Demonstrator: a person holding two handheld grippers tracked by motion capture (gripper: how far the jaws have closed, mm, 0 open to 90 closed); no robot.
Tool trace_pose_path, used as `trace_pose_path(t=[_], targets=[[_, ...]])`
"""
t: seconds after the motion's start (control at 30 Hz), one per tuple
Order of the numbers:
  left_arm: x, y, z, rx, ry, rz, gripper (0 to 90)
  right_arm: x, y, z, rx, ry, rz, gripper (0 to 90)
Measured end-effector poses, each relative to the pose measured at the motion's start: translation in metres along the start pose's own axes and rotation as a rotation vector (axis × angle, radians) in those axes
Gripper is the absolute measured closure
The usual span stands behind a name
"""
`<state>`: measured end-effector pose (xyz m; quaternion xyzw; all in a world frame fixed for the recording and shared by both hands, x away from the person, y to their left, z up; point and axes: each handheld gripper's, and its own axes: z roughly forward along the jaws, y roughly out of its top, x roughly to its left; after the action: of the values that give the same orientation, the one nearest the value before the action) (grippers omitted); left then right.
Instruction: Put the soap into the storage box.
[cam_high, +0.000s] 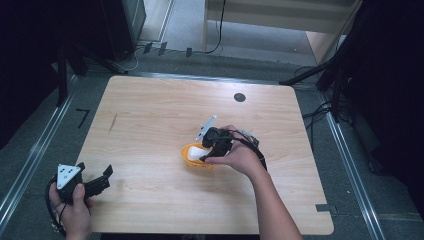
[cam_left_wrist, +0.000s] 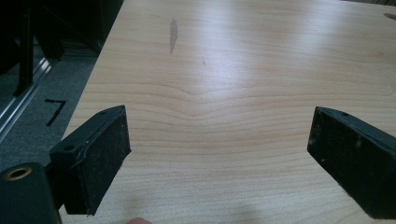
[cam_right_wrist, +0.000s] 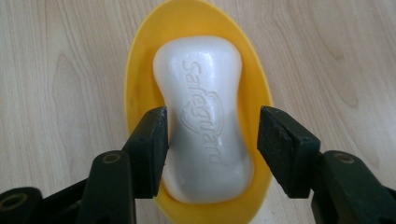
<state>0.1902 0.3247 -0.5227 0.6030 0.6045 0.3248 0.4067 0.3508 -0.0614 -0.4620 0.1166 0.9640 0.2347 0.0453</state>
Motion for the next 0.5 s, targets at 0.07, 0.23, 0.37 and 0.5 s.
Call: trace_pose_path(t=[0.07, 0.23, 0.37, 0.5], targets=[[0.0, 0.0, 0.0, 0.001, 0.001, 0.0, 6.5, -0.002, -0.001, -0.003, -0.011, -0.002, -0.004, 44.5], [0.0, 0.0, 0.0, 0.001, 0.001, 0.0, 6.4, -0.004, -0.007, -0.012, -0.02, -0.015, 0.016, 44.4], [0.0, 0.0, 0.0, 0.0, 0.003, 0.001, 6.5, -0.006, -0.013, -0.018, -0.033, -0.027, 0.029, 44.4], [0.0, 0.0, 0.0, -0.002, 0.002, 0.002, 6.4, -0.008, -0.021, -0.026, -0.063, -0.032, 0.044, 44.2]])
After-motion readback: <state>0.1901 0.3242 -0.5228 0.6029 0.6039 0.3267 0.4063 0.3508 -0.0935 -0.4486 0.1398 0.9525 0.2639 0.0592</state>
